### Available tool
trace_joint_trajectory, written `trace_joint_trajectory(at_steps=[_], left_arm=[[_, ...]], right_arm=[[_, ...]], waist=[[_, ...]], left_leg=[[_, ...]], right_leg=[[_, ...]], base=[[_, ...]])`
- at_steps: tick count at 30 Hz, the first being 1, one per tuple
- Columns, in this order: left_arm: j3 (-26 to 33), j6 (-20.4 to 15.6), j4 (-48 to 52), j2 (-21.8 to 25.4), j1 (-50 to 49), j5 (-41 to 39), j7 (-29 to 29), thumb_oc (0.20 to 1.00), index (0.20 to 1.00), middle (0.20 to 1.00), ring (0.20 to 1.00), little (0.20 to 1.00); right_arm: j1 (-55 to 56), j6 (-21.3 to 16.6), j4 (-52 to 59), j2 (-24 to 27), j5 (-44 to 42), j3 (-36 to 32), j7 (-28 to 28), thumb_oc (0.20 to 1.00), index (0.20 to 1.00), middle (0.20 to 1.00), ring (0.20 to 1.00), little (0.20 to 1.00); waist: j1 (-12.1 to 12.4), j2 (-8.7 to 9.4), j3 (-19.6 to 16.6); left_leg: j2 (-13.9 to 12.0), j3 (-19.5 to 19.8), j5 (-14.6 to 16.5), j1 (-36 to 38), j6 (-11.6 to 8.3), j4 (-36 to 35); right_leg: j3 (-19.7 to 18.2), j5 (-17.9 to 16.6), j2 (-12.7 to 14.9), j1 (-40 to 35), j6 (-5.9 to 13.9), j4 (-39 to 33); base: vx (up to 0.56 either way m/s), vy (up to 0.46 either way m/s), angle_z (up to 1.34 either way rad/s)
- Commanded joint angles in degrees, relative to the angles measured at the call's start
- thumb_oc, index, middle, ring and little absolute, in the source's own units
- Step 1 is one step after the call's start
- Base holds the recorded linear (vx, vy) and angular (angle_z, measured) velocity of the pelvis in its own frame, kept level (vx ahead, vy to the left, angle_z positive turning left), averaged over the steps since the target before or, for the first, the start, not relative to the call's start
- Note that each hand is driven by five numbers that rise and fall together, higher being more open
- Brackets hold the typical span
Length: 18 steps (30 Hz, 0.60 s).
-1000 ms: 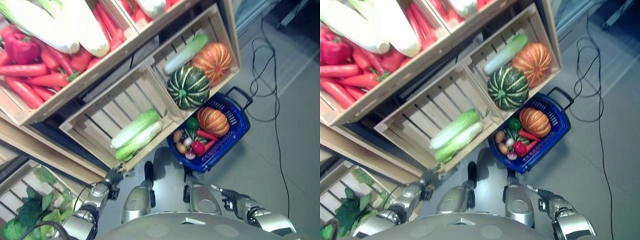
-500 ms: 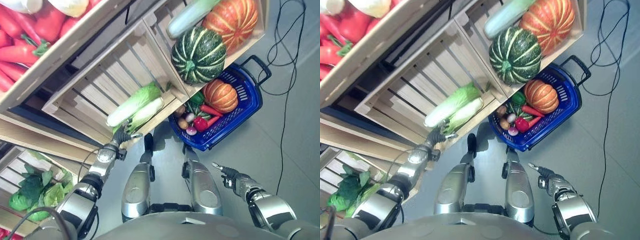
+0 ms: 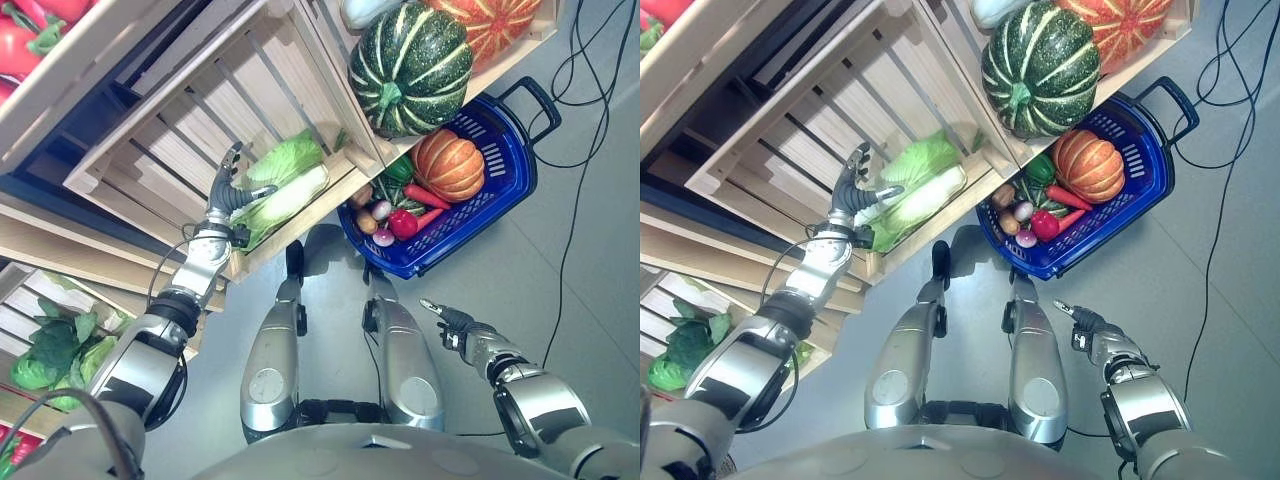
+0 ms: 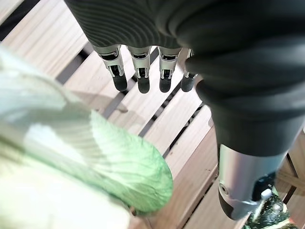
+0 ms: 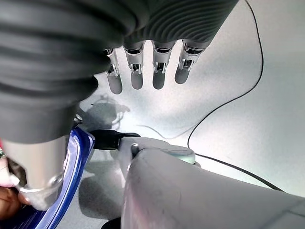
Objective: Pick up fruits and vegetables into the basket
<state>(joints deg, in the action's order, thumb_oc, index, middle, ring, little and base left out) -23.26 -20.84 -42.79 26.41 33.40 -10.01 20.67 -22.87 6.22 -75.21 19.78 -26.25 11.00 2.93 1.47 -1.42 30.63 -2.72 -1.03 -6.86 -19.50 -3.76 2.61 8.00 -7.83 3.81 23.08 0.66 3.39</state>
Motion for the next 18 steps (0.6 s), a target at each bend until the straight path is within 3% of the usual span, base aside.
trace_joint_trajectory(at_steps=[1,5,15,18], left_arm=[[1.43,1.72,-1.92,2.89,2.88,6.62,5.21,1.0,1.0,1.0,1.0,1.0],[0.9,5.27,-6.8,4.13,6.33,11.96,7.59,1.0,1.0,1.0,1.0,1.0],[-4.25,10.27,-18.05,5.12,11.07,22.1,9.03,1.0,1.0,1.0,1.0,1.0],[-5.04,10.7,-20.75,4.58,11.38,21.98,9.57,1.0,1.0,1.0,1.0,1.0]], right_arm=[[2.43,0.57,0.73,0.61,-2.2,3.09,-0.79,1.0,1.0,1.0,1.0,1.0],[1.39,0.65,0.46,0.63,-2.04,4.05,-0.59,1.0,1.0,1.0,1.0,1.0],[-1.23,1.58,-0.02,0.8,-1.58,5.73,-0.31,1.0,1.0,1.0,1.0,1.0],[-1.97,1.75,-0.32,0.73,-1.59,6.23,-0.43,1.0,1.0,1.0,1.0,1.0]], waist=[[-0.06,1.62,-0.83],[-0.86,2.14,-0.83],[-2.45,2.89,-0.83],[-2.68,2.86,-0.83]], left_leg=[[2.72,-0.08,5.52,-7.06,2.9,8.94],[2.29,-0.5,5.54,-7.59,2.62,9.22],[1.93,-1.08,5.33,-8.19,2.16,9.68],[1.87,-1.17,5.23,-8.3,2.11,9.65]], right_leg=[[-0.96,7.27,0.9,5.16,2.82,12.4],[-1.34,7.41,0.57,5.93,2.59,12.68],[-2.07,7.43,-0.05,6.76,2.17,12.94],[-2.22,7.51,-0.19,6.95,2.06,13.07]], base=[[0.0,0.0,0.0],[-0.01,0.012,-0.03],[0.0,0.012,-0.02],[0.0,0.013,0.0]])
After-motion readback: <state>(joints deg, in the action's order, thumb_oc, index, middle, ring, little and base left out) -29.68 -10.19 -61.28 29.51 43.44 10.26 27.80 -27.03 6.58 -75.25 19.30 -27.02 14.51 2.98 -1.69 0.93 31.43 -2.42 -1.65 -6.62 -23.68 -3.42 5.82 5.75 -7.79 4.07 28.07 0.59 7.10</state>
